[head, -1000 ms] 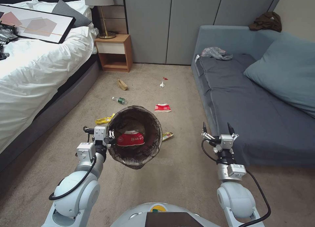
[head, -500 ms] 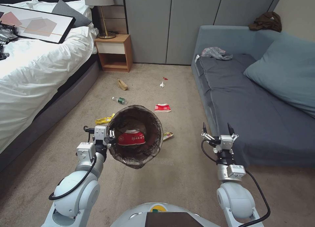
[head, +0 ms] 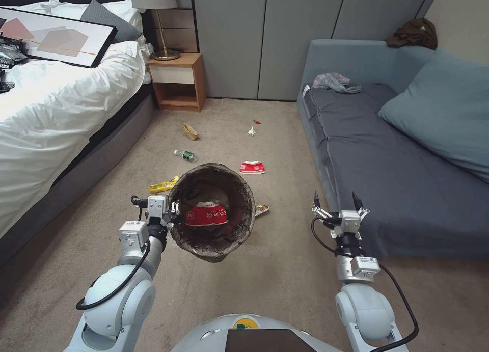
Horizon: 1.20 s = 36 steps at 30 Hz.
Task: Pick up the trash bin, then pick up the garbage from the floor and place it into the trash bin.
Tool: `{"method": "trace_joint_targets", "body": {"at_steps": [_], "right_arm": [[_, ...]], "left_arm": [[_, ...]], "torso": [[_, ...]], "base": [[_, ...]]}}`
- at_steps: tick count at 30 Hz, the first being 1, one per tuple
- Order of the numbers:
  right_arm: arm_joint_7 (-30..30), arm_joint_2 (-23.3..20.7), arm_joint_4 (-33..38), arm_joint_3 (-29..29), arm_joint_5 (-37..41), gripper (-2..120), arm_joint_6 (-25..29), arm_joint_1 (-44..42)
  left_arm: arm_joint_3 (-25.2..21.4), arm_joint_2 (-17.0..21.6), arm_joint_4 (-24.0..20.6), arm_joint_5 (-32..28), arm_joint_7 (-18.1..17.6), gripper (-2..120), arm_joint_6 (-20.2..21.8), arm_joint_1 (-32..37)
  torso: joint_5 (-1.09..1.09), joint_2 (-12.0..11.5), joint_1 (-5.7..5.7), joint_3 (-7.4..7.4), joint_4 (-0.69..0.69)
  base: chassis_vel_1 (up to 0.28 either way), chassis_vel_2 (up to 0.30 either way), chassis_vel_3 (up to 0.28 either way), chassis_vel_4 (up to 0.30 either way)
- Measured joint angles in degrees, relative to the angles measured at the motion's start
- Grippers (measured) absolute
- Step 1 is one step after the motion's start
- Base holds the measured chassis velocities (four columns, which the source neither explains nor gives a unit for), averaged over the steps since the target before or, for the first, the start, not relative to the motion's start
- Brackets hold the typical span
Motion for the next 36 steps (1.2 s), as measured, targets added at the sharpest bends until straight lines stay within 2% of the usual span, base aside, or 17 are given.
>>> {"method": "trace_joint_targets", "body": {"at_steps": [16,36], "right_arm": [[-2.75,-0.25,-0.13,0.81,1.57,100,0.73,-0.12],[-2.66,-0.23,-0.49,0.83,1.26,100,2.21,0.06]], "left_arm": [[0.01,-0.24,0.05,0.52,0.44,0,-0.27,0.07],[-0.23,-0.51,0.21,0.84,1.15,0,-0.70,-0.28]], "torso": [[0.00,0.00,0.00,0.00,0.00],[-0.01,0.00,0.00,0.00,0.00]], "base": [[-0.010,0.008,0.008,-0.008],[-0.188,0.190,0.187,-0.190]]}}
